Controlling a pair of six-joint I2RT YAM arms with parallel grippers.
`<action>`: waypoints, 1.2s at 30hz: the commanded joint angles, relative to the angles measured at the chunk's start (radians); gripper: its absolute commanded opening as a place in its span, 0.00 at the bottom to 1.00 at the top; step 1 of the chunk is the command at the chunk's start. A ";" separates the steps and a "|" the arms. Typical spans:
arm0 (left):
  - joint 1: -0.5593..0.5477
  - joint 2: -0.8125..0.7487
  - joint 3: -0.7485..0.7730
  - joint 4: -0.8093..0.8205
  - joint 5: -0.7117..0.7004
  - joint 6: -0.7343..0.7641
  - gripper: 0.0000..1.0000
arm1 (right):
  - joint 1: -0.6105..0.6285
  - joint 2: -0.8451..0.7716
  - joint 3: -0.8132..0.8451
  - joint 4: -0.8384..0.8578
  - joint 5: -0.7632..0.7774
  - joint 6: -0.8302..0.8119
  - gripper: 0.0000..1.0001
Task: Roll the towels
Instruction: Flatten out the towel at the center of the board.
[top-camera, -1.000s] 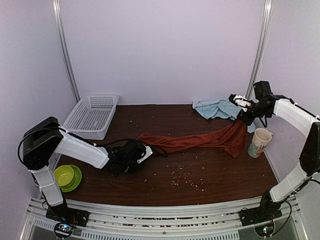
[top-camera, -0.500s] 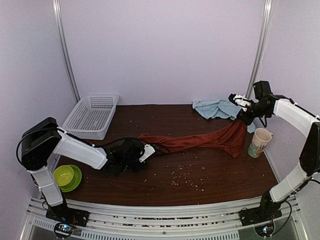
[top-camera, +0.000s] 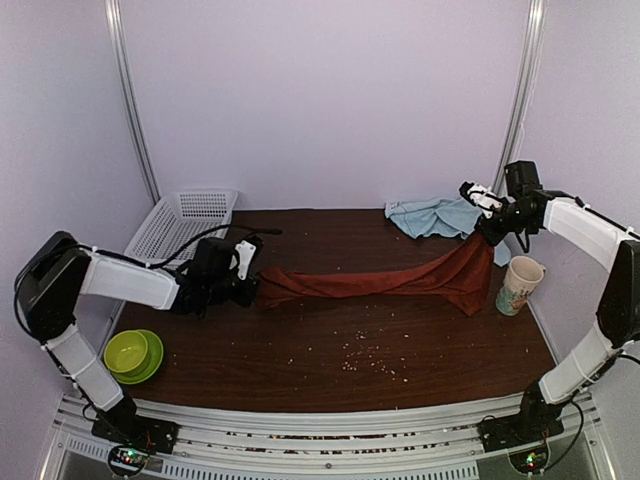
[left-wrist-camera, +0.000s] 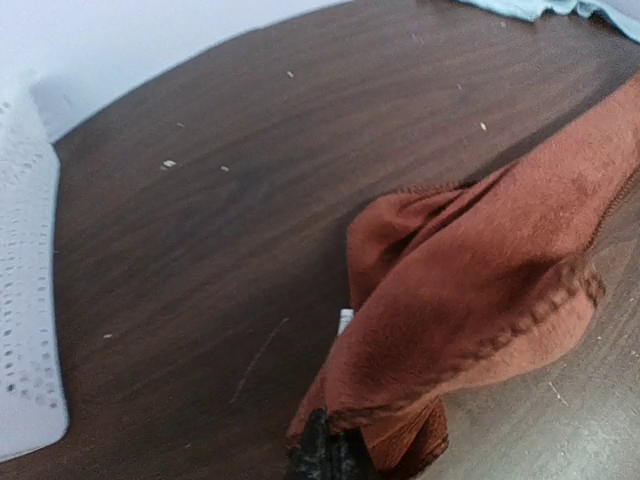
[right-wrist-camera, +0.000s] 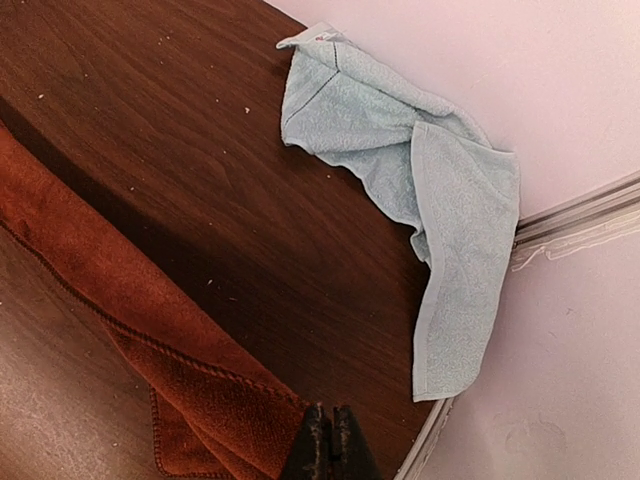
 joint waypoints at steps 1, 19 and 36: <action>-0.016 0.196 0.142 -0.111 0.093 -0.100 0.00 | 0.013 0.019 0.013 0.034 0.053 0.032 0.00; -0.016 0.192 0.155 -0.225 -0.035 -0.133 0.63 | 0.034 0.031 0.016 0.052 0.109 0.044 0.00; -0.019 -0.087 0.137 -0.412 0.021 0.139 0.98 | 0.041 0.149 0.119 0.043 0.220 0.056 0.00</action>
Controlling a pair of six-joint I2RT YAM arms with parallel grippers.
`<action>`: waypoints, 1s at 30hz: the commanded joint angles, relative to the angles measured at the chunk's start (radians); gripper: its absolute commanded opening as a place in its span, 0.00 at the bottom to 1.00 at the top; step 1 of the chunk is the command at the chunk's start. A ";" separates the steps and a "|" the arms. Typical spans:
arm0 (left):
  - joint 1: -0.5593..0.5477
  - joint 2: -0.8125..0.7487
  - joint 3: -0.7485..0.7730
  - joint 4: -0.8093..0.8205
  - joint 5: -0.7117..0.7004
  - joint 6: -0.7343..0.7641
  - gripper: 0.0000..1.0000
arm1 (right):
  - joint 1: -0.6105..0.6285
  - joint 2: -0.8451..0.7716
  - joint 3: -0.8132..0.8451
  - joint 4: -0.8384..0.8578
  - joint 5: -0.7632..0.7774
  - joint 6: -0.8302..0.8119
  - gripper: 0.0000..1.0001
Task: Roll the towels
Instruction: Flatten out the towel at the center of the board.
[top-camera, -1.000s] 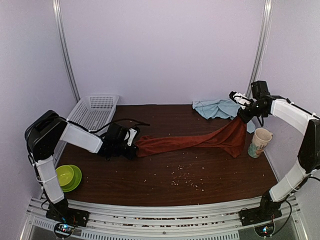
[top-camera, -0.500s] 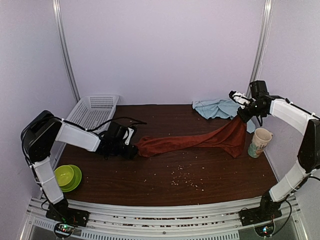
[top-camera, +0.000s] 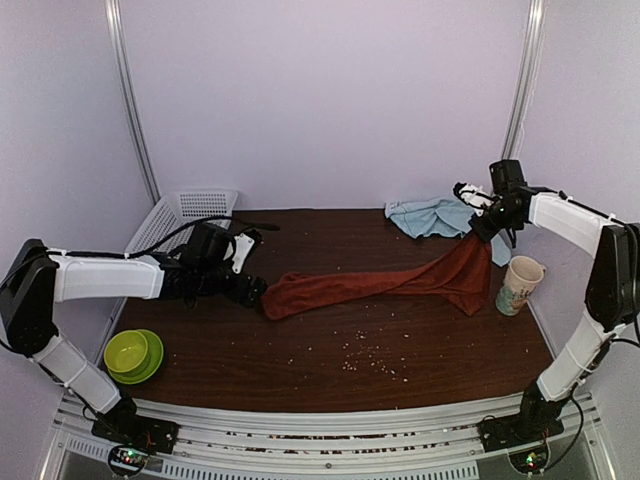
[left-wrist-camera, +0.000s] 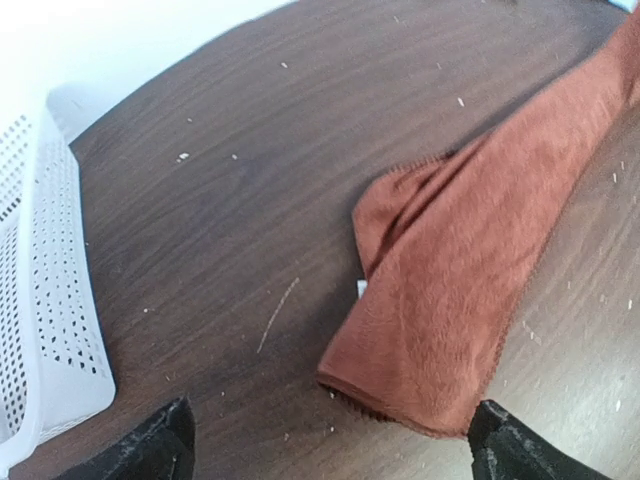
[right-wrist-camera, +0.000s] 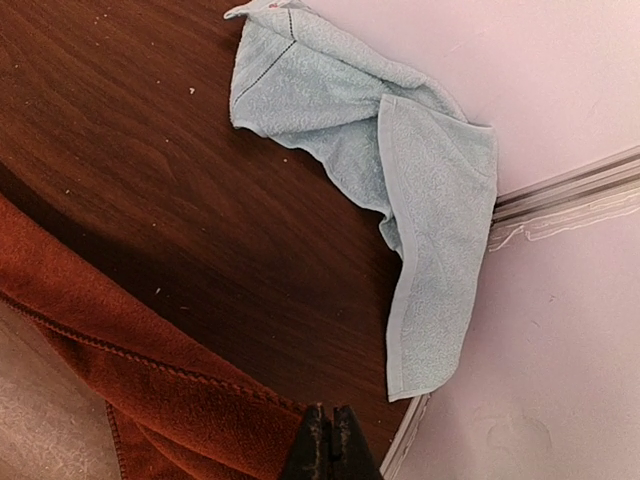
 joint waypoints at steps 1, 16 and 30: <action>-0.005 0.001 0.019 -0.082 0.015 0.115 0.98 | 0.005 0.037 0.057 0.017 0.056 0.024 0.00; -0.265 -0.005 -0.050 0.017 -0.031 0.563 0.91 | 0.004 0.207 0.260 -0.015 0.065 0.098 0.00; -0.327 0.169 -0.068 0.034 -0.312 0.660 0.76 | 0.004 0.191 0.229 -0.006 0.019 0.108 0.00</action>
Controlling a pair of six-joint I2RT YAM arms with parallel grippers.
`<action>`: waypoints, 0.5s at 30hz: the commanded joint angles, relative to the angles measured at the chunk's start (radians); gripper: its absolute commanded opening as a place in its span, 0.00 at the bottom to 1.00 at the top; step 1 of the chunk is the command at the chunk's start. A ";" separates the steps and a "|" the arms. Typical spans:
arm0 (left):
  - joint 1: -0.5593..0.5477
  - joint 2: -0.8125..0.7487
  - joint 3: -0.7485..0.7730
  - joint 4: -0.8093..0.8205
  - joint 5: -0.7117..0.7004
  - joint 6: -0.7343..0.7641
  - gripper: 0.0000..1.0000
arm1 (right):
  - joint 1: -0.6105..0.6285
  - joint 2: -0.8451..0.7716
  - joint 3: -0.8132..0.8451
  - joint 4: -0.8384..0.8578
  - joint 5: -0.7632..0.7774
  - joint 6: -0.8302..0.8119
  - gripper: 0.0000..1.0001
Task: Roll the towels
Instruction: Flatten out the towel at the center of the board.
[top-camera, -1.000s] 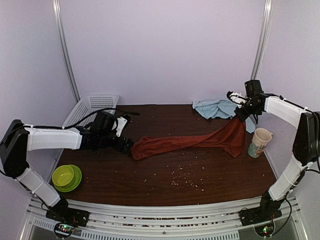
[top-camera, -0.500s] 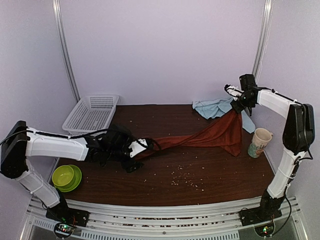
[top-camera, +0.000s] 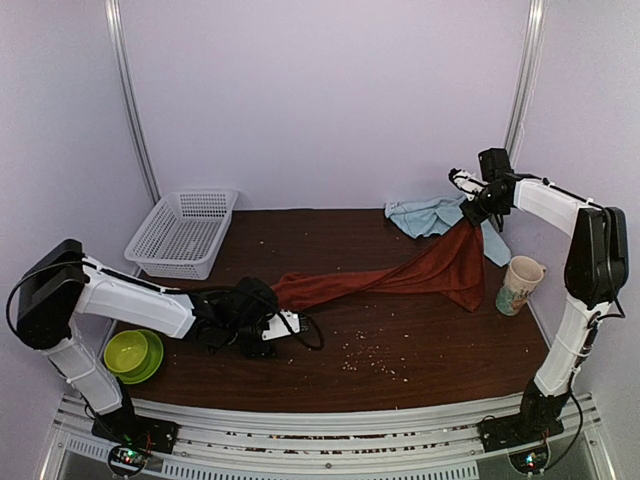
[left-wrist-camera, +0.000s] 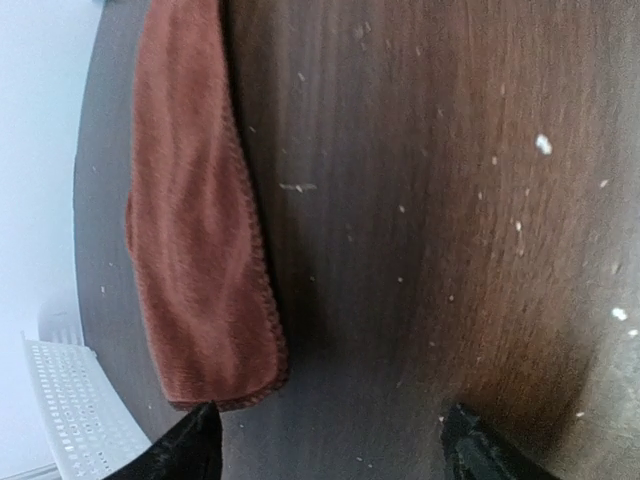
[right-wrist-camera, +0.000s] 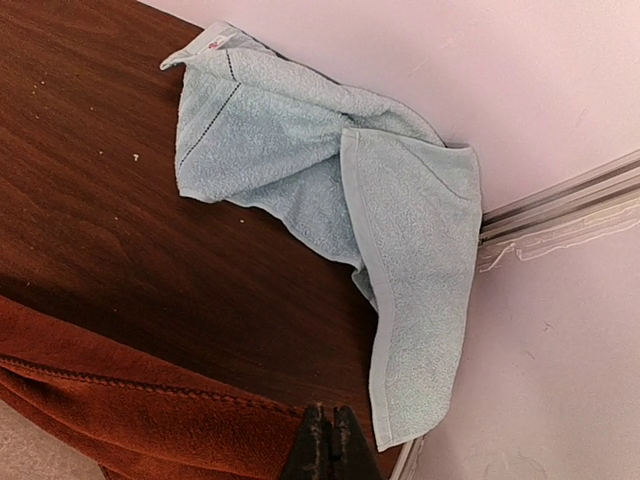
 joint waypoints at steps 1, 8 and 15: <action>-0.004 0.082 0.028 0.038 -0.102 0.044 0.74 | 0.005 -0.013 -0.010 0.001 -0.022 0.012 0.00; -0.015 0.147 0.040 0.053 -0.175 0.055 0.67 | 0.004 -0.012 -0.011 -0.002 -0.037 0.011 0.00; -0.017 0.174 0.047 0.047 -0.197 0.067 0.56 | 0.004 -0.015 0.006 -0.017 -0.057 0.015 0.00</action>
